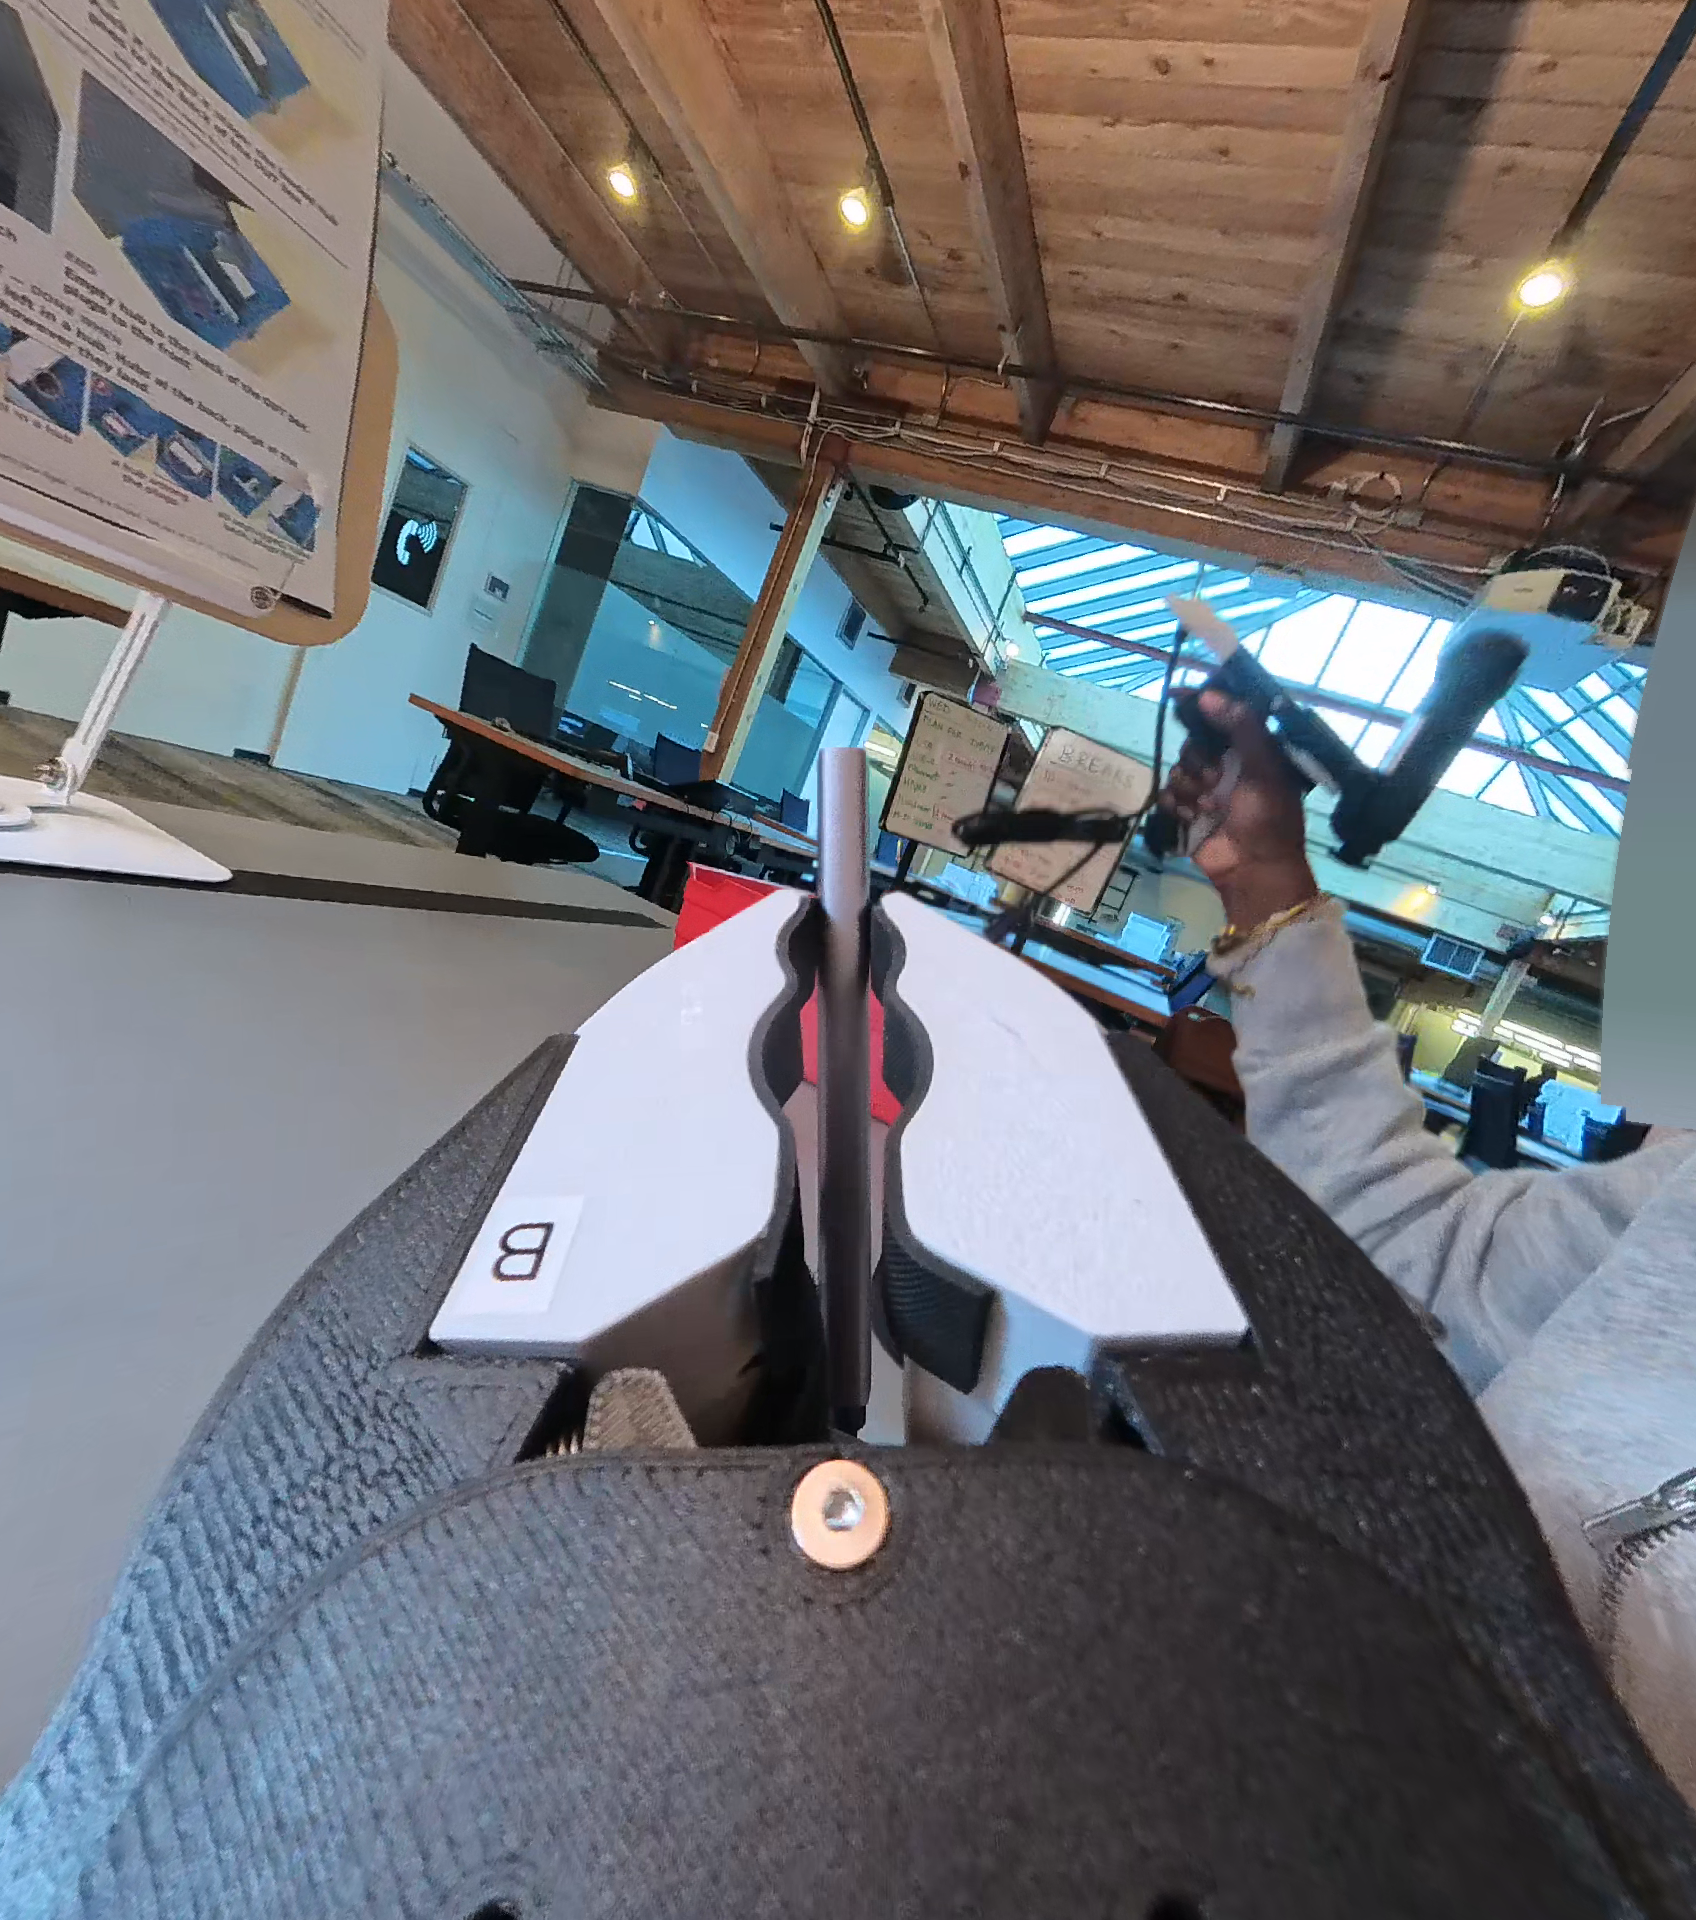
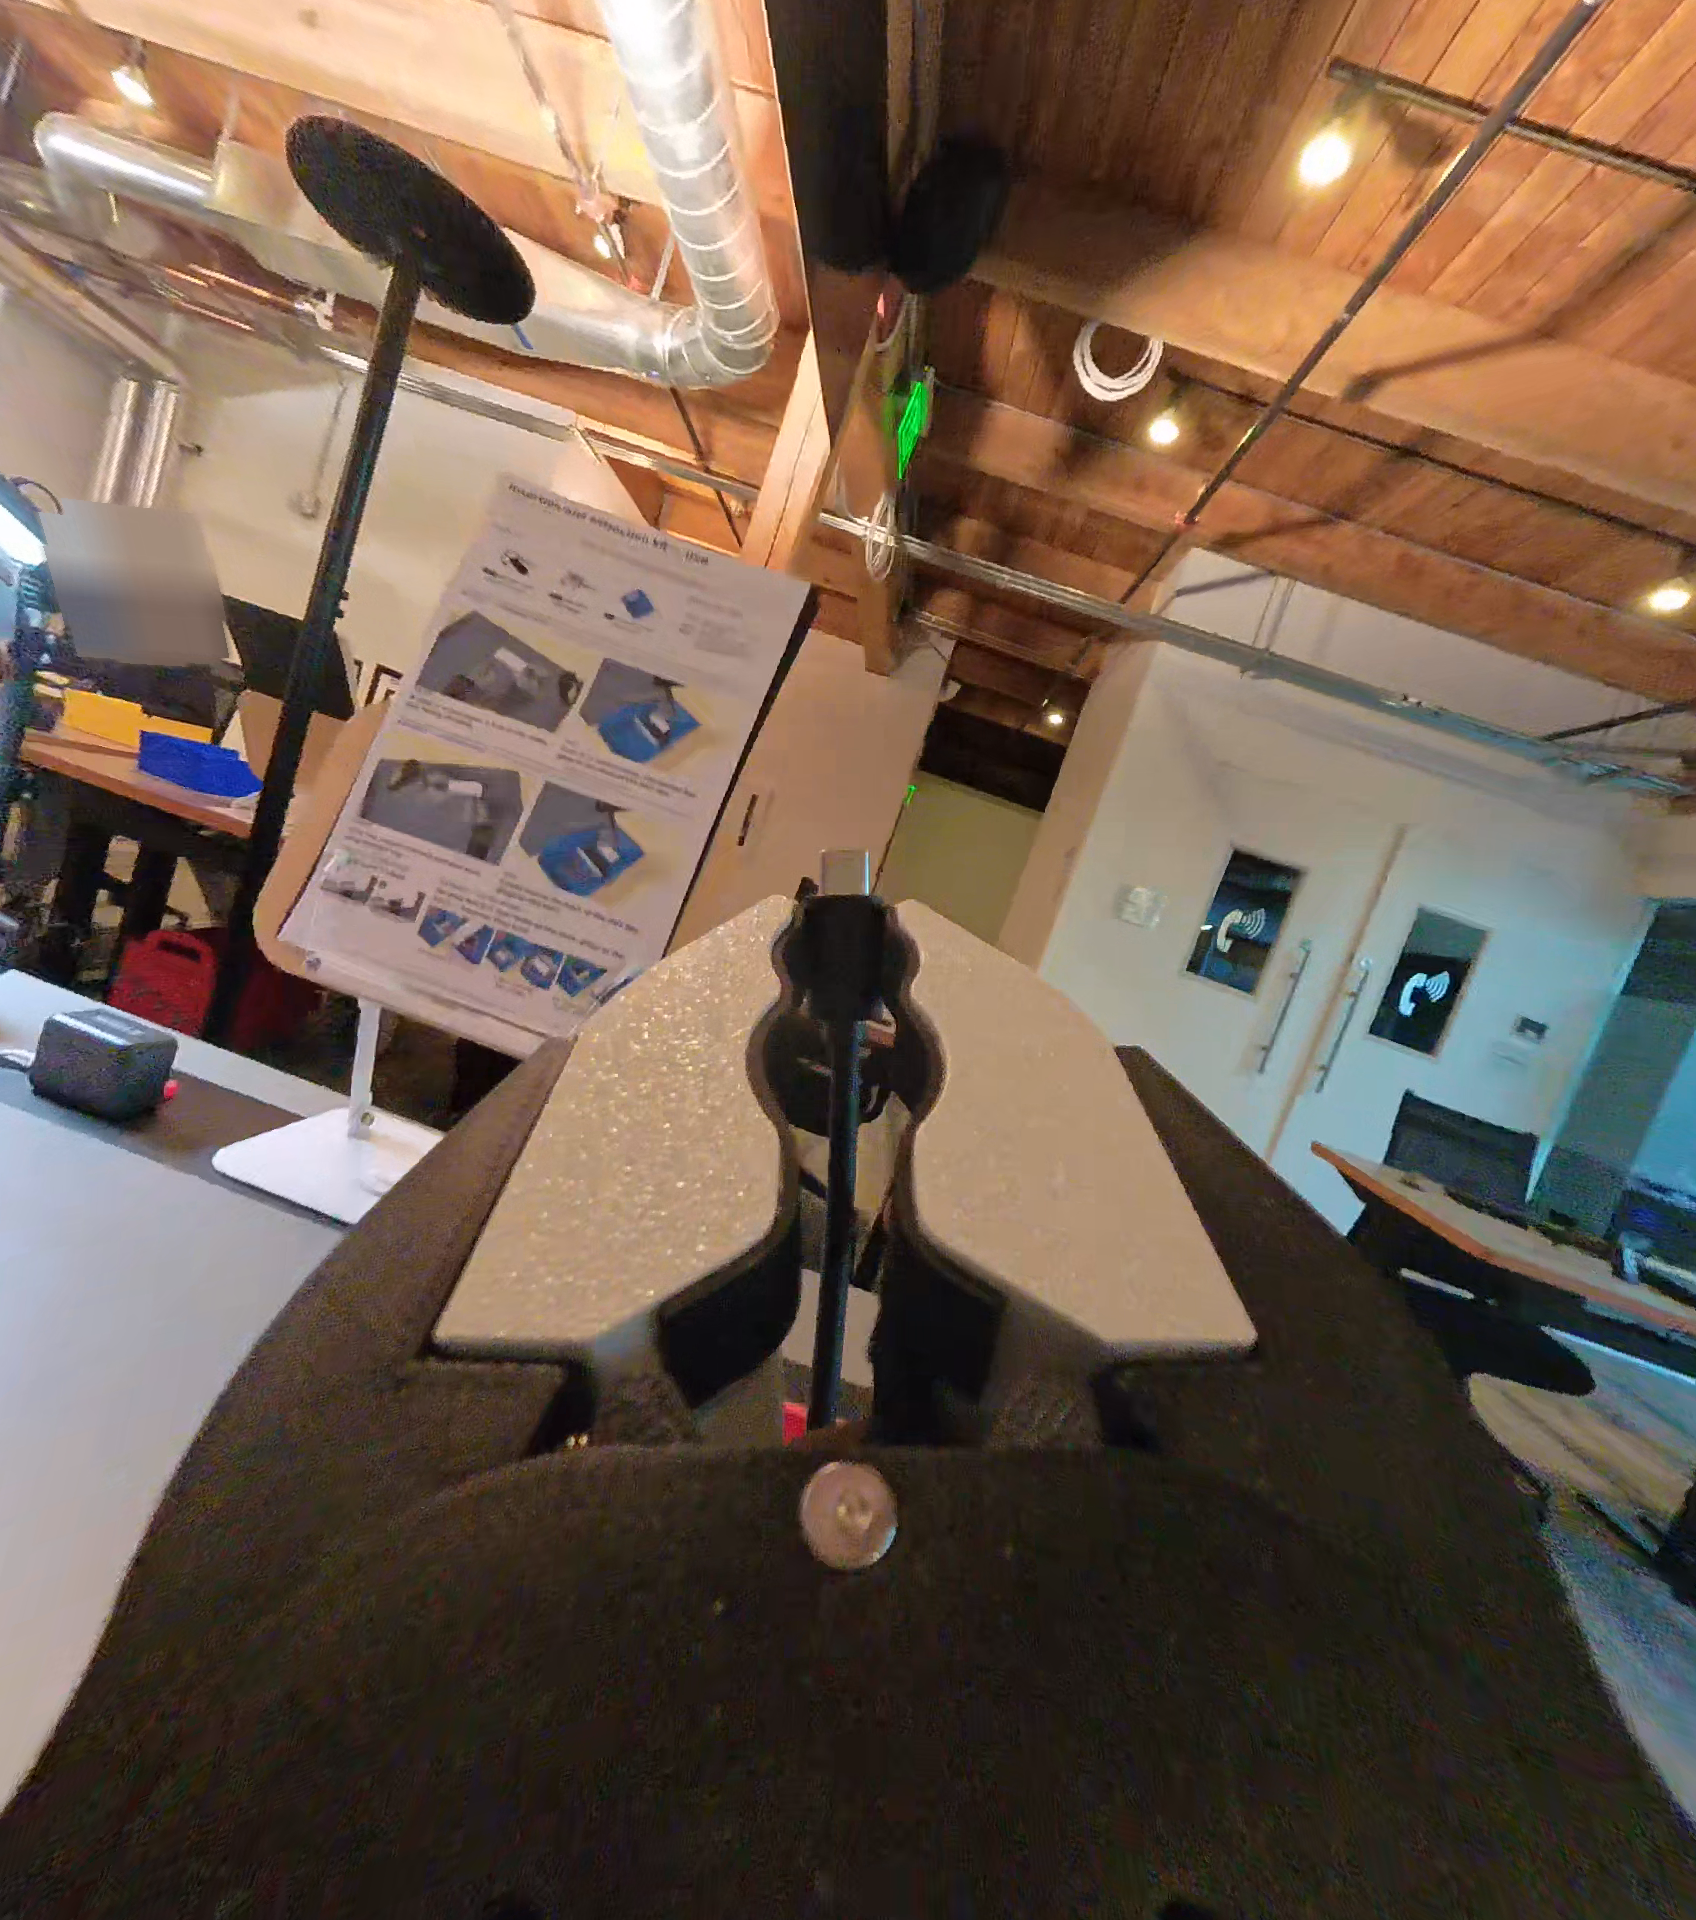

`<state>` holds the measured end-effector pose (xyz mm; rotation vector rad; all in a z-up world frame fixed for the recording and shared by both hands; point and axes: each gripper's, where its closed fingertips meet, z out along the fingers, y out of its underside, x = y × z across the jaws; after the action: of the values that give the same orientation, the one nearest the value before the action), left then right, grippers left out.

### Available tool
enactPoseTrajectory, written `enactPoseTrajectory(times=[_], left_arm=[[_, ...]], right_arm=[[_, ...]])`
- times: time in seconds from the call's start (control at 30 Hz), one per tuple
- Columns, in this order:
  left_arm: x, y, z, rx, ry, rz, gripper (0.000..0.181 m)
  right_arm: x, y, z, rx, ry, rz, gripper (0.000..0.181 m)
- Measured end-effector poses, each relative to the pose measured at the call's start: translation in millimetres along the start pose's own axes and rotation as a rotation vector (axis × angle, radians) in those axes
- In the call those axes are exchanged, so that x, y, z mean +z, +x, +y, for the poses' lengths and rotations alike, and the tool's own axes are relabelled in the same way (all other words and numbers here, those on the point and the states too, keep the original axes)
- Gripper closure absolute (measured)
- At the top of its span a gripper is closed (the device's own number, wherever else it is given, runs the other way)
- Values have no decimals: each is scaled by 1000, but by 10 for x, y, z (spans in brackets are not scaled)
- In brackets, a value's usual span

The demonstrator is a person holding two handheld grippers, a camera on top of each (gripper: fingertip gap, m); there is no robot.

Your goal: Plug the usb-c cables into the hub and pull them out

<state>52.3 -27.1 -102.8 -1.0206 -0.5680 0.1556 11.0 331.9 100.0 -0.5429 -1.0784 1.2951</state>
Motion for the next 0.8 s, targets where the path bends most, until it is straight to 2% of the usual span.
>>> enactPoseTrajectory(times=[0.2,0.37,0.53,0.7,0.8], left_arm=[[2,-29,2,-25,0,-5,172],[2,-47,-1,-33,2,-11,172],[4,-47,2,-36,1,-10,172],[3,-48,1,-37,1,-10,172],[5,-47,4,-36,-1,-9,172]], right_arm=[[-272,179,862,140,-86,-132,169],[-515,27,1468,-93,-194,-219,168],[-753,-210,1859,-307,-387,-369,168],[-977,-317,2382,-487,-666,-550,168],[-1075,-331,2641,-501,-849,-670,169]])
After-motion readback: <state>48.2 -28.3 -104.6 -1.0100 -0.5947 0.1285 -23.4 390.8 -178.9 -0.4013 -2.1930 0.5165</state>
